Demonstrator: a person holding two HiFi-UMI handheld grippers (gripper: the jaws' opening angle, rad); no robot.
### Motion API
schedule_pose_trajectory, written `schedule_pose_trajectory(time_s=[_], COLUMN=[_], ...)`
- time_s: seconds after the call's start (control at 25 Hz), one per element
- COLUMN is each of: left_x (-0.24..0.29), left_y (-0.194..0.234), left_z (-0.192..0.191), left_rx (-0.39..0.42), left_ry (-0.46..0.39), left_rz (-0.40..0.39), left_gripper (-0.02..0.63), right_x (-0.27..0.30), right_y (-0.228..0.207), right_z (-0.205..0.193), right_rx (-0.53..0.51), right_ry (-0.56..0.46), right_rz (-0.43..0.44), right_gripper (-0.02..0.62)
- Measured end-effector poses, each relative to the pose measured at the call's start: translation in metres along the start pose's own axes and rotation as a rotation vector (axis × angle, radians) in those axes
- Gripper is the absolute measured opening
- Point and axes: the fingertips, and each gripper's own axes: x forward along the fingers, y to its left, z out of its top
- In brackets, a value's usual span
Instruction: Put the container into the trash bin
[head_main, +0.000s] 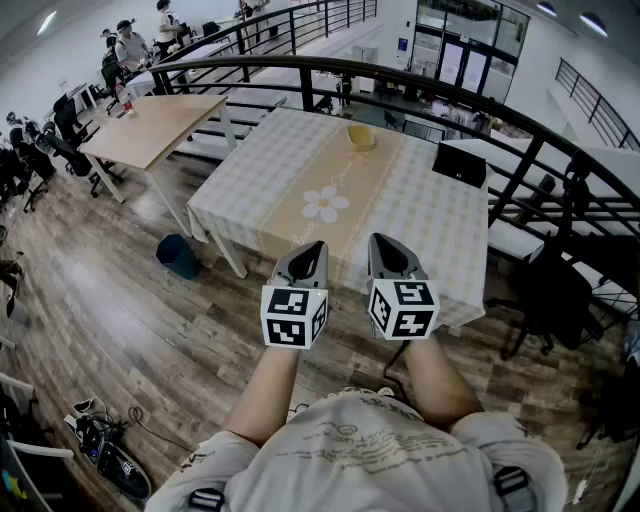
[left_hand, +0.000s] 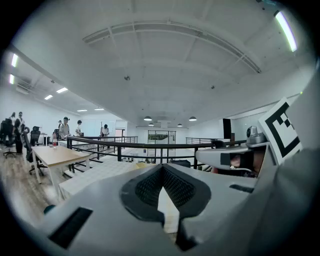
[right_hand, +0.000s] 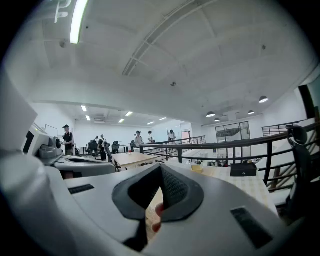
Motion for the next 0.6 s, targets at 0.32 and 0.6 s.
schedule_pose_trajectory(time_s=[0.32,0.6], left_x=[-0.012,-0.026], left_y=[0.014,0.028], left_z=[-0.004,-0.015], left_rx=[-0.015,-0.035], left_ry=[-0.005,0.011], left_rz=[-0.013,-0.003], left_gripper=[0.005,0.005], right_x=[-0.001,0.003], right_y=[0.017,0.032], right_z=[0.009,0.003], right_rx=[0.044,0.045], right_ry=[-0.052,-0.035], right_rz=[0.005,0.009], right_gripper=[0.000,0.000])
